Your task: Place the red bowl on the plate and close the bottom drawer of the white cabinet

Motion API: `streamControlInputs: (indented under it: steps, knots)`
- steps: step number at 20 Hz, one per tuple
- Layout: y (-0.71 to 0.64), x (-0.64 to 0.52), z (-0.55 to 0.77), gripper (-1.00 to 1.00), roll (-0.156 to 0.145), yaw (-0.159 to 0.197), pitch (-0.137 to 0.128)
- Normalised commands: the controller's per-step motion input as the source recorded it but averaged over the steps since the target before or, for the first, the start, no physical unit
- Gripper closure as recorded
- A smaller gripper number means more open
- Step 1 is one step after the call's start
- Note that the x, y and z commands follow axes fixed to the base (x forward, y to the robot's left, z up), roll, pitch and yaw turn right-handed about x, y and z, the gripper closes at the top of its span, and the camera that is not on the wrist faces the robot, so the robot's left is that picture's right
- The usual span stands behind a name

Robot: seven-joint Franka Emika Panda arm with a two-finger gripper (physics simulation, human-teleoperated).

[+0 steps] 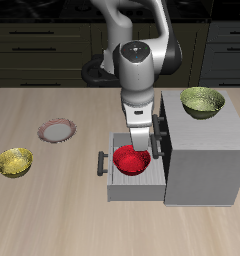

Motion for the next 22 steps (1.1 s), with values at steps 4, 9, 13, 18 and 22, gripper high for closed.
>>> streamControlInputs:
  steps: [4, 9, 13, 18, 22]
  knots:
    - [-0.24, -0.05, -0.03, -1.00, -0.044, -0.005, 0.001]
    - [-0.15, -0.10, 0.01, -1.00, -0.009, -0.004, 0.006]
    - [-0.27, -0.07, 0.12, -1.00, -0.060, 0.010, -0.024]
    - [-0.10, 0.01, 0.04, -1.00, -0.011, 0.013, -0.011]
    - [-0.24, -0.01, 0.13, -1.00, -0.019, -0.019, -0.024]
